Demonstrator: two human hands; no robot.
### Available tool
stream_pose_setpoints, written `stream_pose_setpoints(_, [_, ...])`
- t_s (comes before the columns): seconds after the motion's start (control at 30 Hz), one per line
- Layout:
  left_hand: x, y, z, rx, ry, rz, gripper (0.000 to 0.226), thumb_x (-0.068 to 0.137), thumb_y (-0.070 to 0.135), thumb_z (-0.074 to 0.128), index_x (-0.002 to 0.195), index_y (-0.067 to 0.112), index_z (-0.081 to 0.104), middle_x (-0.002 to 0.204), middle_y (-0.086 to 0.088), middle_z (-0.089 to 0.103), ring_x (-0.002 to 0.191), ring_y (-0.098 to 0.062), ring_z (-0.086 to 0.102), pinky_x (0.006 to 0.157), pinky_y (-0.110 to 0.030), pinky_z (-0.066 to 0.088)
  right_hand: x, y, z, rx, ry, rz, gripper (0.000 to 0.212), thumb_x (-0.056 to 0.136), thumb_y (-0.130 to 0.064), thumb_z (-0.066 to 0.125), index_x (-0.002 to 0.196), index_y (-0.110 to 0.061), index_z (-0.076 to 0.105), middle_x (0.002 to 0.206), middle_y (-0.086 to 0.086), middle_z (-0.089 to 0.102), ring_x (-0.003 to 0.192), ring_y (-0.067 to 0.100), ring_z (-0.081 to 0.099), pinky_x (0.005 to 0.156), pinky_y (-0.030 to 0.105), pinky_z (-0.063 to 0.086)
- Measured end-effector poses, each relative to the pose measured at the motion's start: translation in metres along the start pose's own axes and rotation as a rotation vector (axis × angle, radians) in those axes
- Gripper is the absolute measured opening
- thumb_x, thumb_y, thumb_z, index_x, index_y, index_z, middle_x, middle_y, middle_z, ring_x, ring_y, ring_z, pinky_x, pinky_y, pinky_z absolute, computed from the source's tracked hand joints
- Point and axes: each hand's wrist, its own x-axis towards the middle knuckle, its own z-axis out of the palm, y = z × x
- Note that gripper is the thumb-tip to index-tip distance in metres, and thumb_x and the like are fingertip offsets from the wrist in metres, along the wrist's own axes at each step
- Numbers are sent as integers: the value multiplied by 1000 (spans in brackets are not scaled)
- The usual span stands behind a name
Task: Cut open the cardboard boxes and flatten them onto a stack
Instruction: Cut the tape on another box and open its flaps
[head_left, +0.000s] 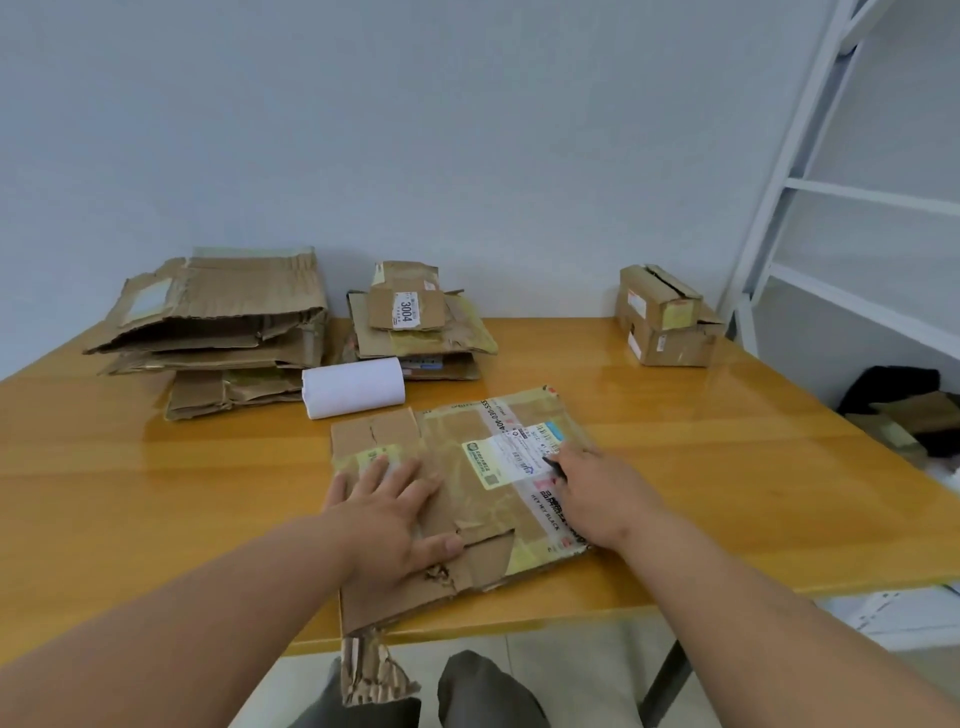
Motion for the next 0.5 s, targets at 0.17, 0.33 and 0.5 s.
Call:
stream_pose_setpoints(0.17, [16,3,3,35,183,-74,95,73,89,11,153,38,10,161,6,8,147,-29,8,118,-52,12,-3,-10,3,-94,65,38,26,101,-30,33,119,-21,50,127,0,54,109,24,46,81,35,39])
stream_pose_setpoints(0.33, [19,-3,9,43,78,-33,117,50,96,-6,151,39,-21,160,8,-25,147,-29,-23,118,-58,-8,-3,-11,1,-103,73,44,24,101,-32,34,117,-24,50,125,-4,51,112,24,44,86,39,44])
stream_pose_setpoints(0.5, [17,-3,11,62,92,-14,127,44,102,-2,151,37,-21,160,9,-25,147,-27,-24,117,-57,-11,-7,-13,10,-85,113,62,21,99,-27,35,117,-26,48,127,-5,48,113,23,42,84,39,42])
